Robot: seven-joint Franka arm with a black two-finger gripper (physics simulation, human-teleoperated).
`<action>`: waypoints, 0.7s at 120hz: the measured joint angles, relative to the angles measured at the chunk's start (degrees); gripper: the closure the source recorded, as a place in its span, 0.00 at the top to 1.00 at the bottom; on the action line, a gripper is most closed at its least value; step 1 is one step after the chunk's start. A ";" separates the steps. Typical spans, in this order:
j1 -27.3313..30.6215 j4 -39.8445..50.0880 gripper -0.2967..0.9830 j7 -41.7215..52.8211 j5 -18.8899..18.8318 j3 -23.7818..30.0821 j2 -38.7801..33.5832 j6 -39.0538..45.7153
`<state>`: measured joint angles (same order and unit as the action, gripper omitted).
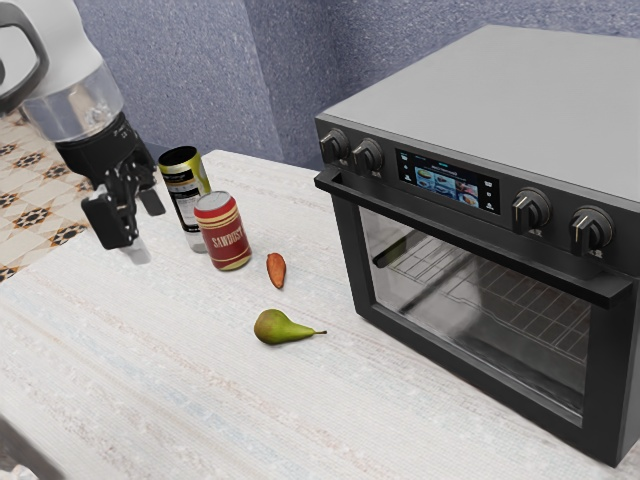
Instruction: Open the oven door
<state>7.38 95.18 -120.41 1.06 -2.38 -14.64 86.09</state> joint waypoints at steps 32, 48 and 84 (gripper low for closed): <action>-9.04 15.98 0.77 -0.67 0.43 4.60 -21.50 2.45; -10.32 12.85 0.77 -0.84 0.21 14.05 -17.43 8.09; -10.40 9.34 0.77 0.18 0.15 20.64 -11.04 20.95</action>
<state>-3.02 104.51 -120.24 1.21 18.26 -25.68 107.04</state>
